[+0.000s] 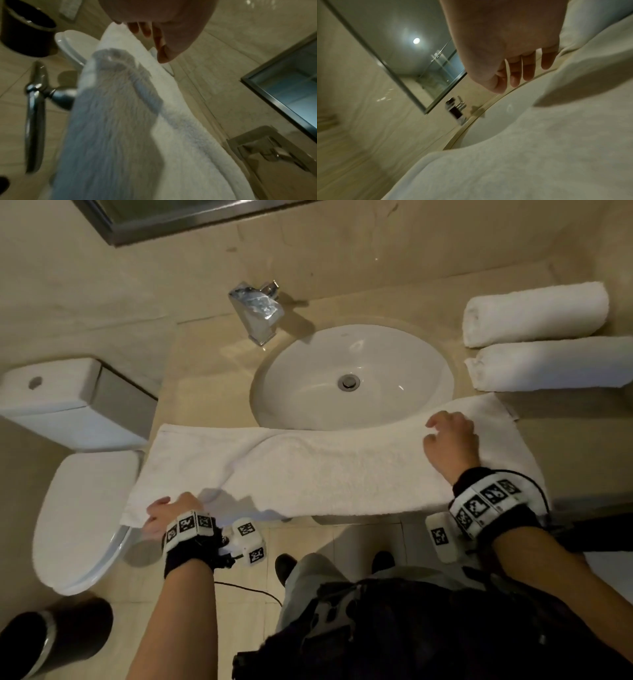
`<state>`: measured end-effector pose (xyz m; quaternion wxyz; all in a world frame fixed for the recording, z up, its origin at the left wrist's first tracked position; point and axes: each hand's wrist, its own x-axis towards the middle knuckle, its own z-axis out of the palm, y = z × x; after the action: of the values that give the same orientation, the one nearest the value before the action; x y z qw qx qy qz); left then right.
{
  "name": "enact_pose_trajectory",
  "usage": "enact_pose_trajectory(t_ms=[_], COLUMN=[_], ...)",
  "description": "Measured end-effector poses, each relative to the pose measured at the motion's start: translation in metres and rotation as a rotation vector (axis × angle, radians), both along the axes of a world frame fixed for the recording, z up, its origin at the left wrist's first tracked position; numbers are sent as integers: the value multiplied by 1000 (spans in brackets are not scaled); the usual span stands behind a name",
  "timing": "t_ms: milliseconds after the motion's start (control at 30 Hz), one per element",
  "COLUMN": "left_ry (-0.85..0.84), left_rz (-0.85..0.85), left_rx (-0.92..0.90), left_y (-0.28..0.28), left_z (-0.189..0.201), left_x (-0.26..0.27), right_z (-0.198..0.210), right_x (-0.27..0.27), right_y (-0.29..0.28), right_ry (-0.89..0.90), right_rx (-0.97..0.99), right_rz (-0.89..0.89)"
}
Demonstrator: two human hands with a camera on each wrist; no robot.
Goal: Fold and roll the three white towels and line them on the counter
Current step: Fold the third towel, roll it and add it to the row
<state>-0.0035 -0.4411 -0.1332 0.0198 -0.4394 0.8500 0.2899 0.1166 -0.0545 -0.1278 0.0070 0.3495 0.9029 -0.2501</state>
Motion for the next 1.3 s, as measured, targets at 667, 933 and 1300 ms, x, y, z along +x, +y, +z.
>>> enact_pose_trajectory(t_ms=[667, 933, 1300], left_ry=[-318, -331, -100], left_rz=[-928, -1015, -892], left_rx=[-299, -577, -324], left_y=[-40, -51, -60], left_z=[3, -5, 5], left_x=[-167, -186, -231], right_z=[-16, -42, -55], right_x=[-128, -111, -98], right_y=[-182, -198, -198], right_ry=[-54, -146, -180], right_rx=[-68, -73, 38], right_rz=[466, 262, 284])
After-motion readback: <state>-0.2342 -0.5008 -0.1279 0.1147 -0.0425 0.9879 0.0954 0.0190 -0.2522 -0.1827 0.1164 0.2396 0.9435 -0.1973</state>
